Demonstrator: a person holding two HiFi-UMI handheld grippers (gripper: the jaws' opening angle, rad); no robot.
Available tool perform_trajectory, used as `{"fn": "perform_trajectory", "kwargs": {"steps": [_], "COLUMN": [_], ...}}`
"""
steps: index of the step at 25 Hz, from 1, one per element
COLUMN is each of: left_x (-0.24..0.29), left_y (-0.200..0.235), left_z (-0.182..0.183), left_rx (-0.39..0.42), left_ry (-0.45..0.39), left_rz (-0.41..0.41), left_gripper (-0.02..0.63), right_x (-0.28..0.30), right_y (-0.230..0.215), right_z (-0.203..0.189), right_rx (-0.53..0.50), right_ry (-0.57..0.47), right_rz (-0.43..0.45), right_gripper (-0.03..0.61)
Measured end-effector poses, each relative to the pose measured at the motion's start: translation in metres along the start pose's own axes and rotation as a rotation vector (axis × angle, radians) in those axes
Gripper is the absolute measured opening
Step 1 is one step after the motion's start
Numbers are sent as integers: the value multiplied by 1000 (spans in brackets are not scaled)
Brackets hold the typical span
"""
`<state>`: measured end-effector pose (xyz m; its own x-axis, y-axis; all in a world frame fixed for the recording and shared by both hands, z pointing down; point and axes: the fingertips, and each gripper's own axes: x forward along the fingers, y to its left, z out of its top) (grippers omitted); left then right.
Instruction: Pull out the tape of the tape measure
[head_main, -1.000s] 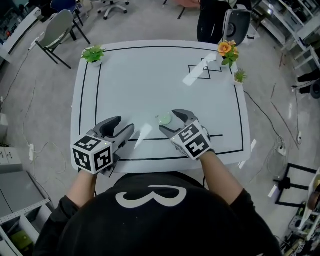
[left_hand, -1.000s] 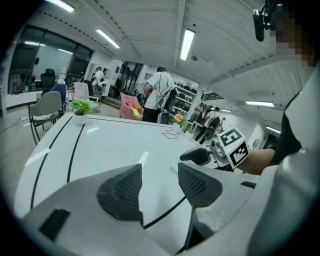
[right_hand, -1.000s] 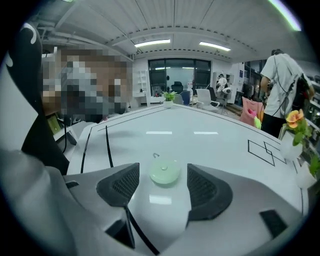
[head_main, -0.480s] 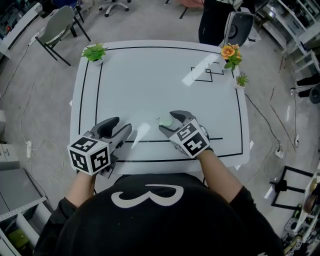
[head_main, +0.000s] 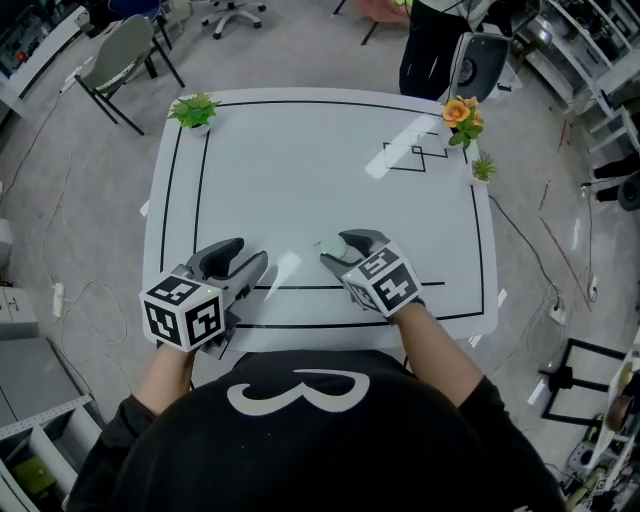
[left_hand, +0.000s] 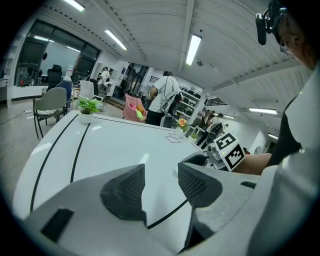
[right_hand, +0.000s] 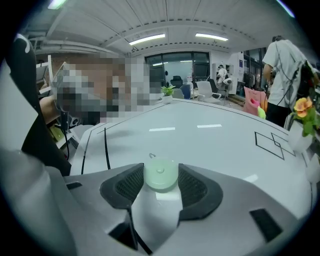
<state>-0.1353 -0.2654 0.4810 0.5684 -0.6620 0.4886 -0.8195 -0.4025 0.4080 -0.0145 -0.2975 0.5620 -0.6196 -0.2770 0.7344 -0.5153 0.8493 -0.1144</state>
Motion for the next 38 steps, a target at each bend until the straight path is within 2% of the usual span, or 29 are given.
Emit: {"fn": "perform_trajectory", "kwargs": {"steps": [7,17,23,29,32,35,38], "left_x": [-4,-14,-26,-36,-42,-44,-46], "left_y": [-4,-19,-48,-77,-93,-107,-112], "left_z": [3,6,7,14,17,16,12], "left_rx": [6,35,115,140,192,257,282], "left_ry": [-7,-38,-50,-83,-88,-70,-50], "left_rz": [-22,-101,-190,-271,-324,-381,-393], "left_gripper": [210,209,208,202,195,184,143], "right_x": [-11,-51,-82,-107,-116,-121,-121], "right_y": [7,32,69,93,103,109,115], "right_z": [10,36,56,69,71,74,73], "right_rx": [71,65,53,58,74,77,59], "right_ry": [-21,-86,-153,-202,-214,-230,-231], "right_rz": [43,24,53,73,95,113,120], "right_gripper": [219,219,219,219,219,219,219]}}
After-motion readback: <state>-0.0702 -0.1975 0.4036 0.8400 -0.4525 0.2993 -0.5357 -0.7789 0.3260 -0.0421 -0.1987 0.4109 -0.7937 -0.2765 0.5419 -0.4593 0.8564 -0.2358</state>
